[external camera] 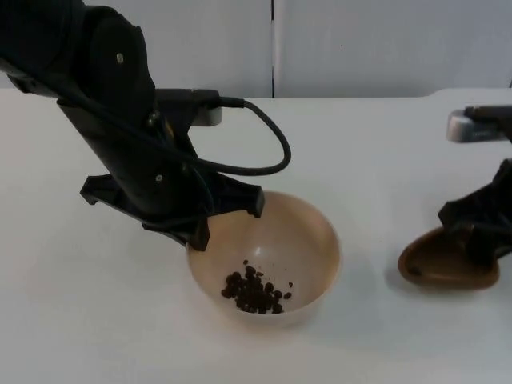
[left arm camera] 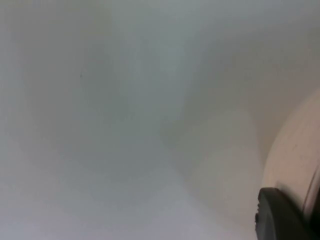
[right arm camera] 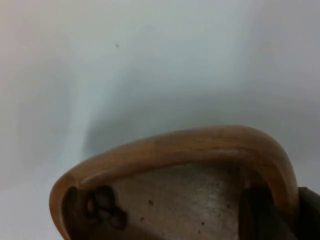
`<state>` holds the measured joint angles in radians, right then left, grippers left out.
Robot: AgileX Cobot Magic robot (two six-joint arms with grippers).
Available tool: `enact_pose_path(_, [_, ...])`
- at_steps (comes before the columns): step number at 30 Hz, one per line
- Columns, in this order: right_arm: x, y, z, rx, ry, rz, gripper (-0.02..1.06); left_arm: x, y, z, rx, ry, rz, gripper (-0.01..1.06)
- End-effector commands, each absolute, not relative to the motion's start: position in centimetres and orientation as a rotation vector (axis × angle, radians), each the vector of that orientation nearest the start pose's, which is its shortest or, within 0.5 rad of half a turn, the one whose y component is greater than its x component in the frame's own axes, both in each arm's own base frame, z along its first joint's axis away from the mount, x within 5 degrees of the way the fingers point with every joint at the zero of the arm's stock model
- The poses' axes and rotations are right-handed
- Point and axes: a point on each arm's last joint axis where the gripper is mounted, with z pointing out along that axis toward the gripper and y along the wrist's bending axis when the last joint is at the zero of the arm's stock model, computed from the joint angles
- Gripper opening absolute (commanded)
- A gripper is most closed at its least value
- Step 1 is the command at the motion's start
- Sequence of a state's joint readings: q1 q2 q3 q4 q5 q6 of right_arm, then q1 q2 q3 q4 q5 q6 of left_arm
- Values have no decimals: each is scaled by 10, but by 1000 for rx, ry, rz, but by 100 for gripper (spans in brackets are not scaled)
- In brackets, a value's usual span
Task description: Pick up the bowl with the left hand and pour the coffee beans from the cup into the bowl with the right hand.
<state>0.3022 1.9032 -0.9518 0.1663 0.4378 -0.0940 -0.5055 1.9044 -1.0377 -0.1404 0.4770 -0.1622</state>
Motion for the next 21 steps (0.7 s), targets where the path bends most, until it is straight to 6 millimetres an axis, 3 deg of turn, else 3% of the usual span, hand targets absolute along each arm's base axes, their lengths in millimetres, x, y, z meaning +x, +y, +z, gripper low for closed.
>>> enact_pose_path(1, [316,104,104,-327,2878,170,0,305,-177,132,312,2828,-274,0])
enact_pose_path(9, [314,104,90,-321,2921,161,0,306,-177,132,310,2820,-276,0])
enact_pose_path(21, [315,103,89,-275,2926,164,0,307,-178,132,370,2796,-268,0])
